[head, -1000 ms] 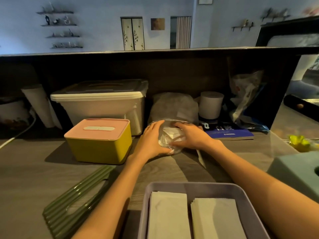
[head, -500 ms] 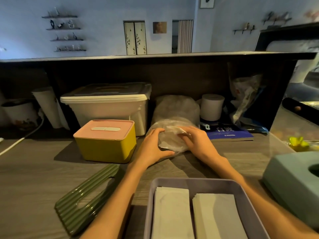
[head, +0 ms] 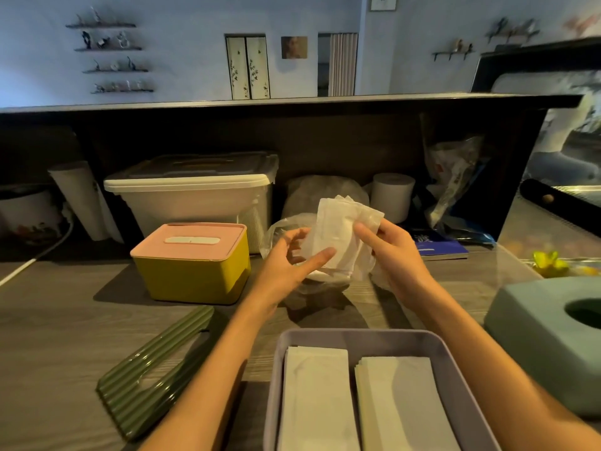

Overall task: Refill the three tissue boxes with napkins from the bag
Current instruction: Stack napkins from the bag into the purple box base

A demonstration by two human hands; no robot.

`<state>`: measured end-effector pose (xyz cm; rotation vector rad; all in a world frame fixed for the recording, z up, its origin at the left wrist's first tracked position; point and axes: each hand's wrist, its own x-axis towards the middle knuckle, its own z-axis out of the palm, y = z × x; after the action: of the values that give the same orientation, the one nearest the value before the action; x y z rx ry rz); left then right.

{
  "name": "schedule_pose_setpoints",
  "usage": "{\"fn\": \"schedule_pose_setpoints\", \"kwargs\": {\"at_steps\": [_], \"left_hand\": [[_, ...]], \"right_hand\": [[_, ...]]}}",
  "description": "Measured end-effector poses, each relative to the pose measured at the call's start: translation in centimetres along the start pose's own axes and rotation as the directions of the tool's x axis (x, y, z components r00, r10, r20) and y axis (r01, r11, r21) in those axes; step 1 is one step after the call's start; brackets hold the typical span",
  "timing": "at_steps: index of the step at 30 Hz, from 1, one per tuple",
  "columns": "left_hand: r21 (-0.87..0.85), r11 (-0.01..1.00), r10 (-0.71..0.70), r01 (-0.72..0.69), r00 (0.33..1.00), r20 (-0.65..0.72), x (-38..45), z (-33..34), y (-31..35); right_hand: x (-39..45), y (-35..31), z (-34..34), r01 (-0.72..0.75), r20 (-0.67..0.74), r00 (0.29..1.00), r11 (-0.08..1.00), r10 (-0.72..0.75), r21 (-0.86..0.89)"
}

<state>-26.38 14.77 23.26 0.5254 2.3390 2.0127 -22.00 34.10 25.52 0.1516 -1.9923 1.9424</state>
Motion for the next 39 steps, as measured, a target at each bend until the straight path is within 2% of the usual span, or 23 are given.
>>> {"fn": "schedule_pose_setpoints", "kwargs": {"at_steps": [2, 4, 8, 11, 13, 17, 22, 25, 29, 33, 36, 38, 39], "left_hand": [[-0.103, 0.993, -0.054, 0.06, 0.997, 0.055, -0.2, 0.1, -0.1], [-0.122, 0.991, -0.046, 0.059, 0.993, 0.107, -0.6, 0.0, -0.3], [0.054, 0.996, 0.065, -0.072, 0.992, 0.109, -1.0, -0.3, -0.6], [0.157, 0.977, 0.13, -0.147, 0.985, 0.116, -1.2, -0.1, -0.8], [0.198, 0.964, 0.152, -0.177, 0.979, 0.134, -1.1, 0.2, -1.2], [0.256, 0.949, 0.149, -0.184, 0.977, 0.15, -1.1, 0.6, -1.7], [0.236, 0.958, 0.121, -0.162, 0.976, 0.179, -1.1, 0.9, -2.1], [0.142, 0.985, 0.085, -0.097, 0.992, 0.09, -1.4, 1.8, -1.3], [0.039, 0.998, 0.044, -0.041, 0.995, -0.084, -1.3, 3.4, -1.3], [0.032, 0.999, 0.031, -0.027, 0.989, -0.148, -0.9, 4.1, -2.1], [-0.12, 0.992, -0.052, 0.029, 0.979, -0.196, -0.6, 4.4, -1.8], [-0.205, 0.975, -0.128, 0.091, 0.975, -0.18, -0.5, 4.6, -1.9], [-0.192, 0.976, -0.139, 0.107, 0.977, -0.163, -0.6, 4.7, -1.9]], "right_hand": [[-0.4, 0.1, -0.1, -0.12, 0.077, 0.991, 0.981, 0.109, 0.152], [-1.1, 0.4, -0.5, -0.162, 0.141, 0.98, 0.973, 0.139, 0.163], [-2.5, 1.4, -2.3, -0.056, 0.18, 0.981, 0.995, 0.071, -0.085], [-3.1, 2.5, -3.2, 0.004, 0.187, 0.981, 0.956, 0.053, -0.294], [-3.4, 3.2, -3.3, 0.074, 0.15, 0.989, 0.917, -0.016, -0.392], [-3.7, 3.8, -2.7, 0.223, 0.194, 0.971, 0.833, -0.142, -0.507], [-3.8, 4.2, -2.2, 0.324, 0.249, 0.944, 0.738, -0.215, -0.592], [-3.8, 4.9, -1.7, 0.328, 0.275, 0.941, 0.73, -0.197, -0.599], [-4.0, 5.1, -1.2, 0.237, 0.204, 0.968, 0.778, -0.143, -0.582], [-4.2, 5.3, -0.7, 0.154, 0.132, 0.985, 0.894, -0.108, -0.421], [-3.9, 5.3, -0.4, 0.064, 0.063, 0.997, 0.956, -0.048, -0.285], [-3.9, 5.3, -0.3, 0.052, 0.079, 0.996, 0.957, -0.031, -0.284], [-3.8, 5.4, -0.3, 0.053, 0.094, 0.995, 0.952, -0.026, -0.302]]}}
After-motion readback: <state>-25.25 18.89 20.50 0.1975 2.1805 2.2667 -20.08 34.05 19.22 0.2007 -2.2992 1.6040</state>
